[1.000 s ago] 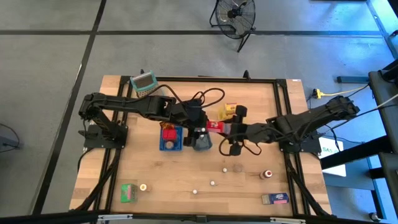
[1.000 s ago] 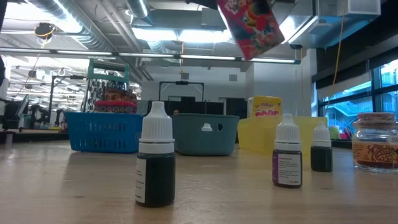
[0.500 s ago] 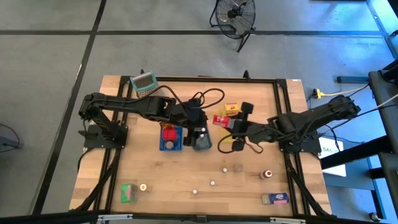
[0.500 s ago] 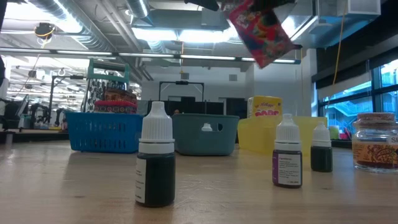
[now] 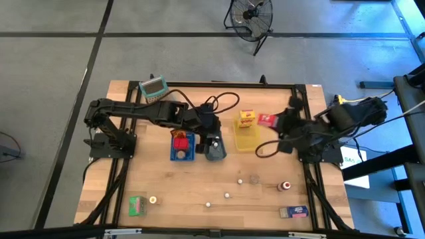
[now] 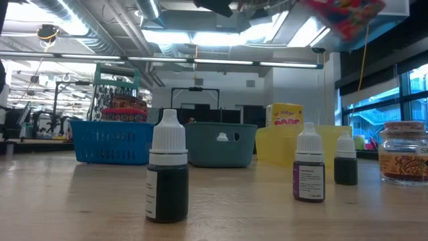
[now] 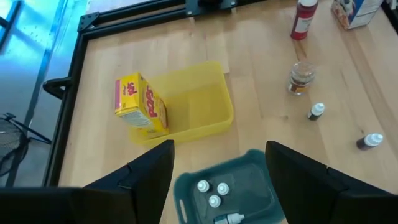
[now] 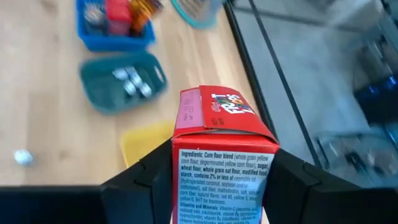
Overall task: Pick & Place Kitchen Items
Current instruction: Put the red cereal box into the yellow bin
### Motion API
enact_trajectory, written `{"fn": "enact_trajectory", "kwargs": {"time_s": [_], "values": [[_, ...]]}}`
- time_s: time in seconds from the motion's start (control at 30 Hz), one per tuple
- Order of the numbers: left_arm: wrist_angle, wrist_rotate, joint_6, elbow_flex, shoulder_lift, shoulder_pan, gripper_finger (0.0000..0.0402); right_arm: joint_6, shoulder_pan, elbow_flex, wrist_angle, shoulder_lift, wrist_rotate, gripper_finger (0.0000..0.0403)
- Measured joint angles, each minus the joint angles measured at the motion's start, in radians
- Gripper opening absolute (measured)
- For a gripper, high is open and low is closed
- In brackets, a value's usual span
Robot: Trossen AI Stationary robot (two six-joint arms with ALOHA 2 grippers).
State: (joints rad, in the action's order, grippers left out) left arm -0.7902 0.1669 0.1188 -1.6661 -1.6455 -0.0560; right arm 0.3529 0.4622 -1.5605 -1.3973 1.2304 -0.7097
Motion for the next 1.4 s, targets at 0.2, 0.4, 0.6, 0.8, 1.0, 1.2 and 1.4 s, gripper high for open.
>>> {"fn": "enact_trajectory", "kwargs": {"time_s": [0.2, 0.4, 0.6, 0.8, 1.0, 1.2, 1.4], "values": [[0.000, 0.000, 0.000, 0.000, 0.000, 0.025, 0.0246, 0.049, -0.006, -0.100, -0.170, -0.058, 0.089, 0.0187], [0.011, 0.000, -0.021, 0.000, 0.000, 0.055, 0.0248, 0.018, -0.047, -0.117, -0.175, -0.229, 0.129, 0.0187], [0.024, 0.000, -0.049, 0.000, 0.000, 0.093, 0.0248, -0.025, -0.081, -0.041, -0.174, -0.526, 0.133, 0.0187], [0.024, 0.000, -0.080, 0.000, 0.000, 0.121, 0.0247, 0.096, -0.082, 0.226, -0.128, -0.871, 0.143, 0.0187], [0.024, -0.001, -0.080, 0.000, 0.000, 0.131, 0.0248, -0.146, -0.064, 0.619, 0.323, -1.094, 0.216, 0.0187], [0.024, -0.002, -0.080, 0.001, 0.000, 0.130, 0.0246, -0.353, -0.060, 0.834, 0.687, -1.059, 0.251, 0.0187], [-0.016, -0.007, -0.081, 0.006, 0.000, 0.118, 0.0248, -0.340, -0.069, 0.860, 0.902, -0.912, 0.232, 0.0187]]}}
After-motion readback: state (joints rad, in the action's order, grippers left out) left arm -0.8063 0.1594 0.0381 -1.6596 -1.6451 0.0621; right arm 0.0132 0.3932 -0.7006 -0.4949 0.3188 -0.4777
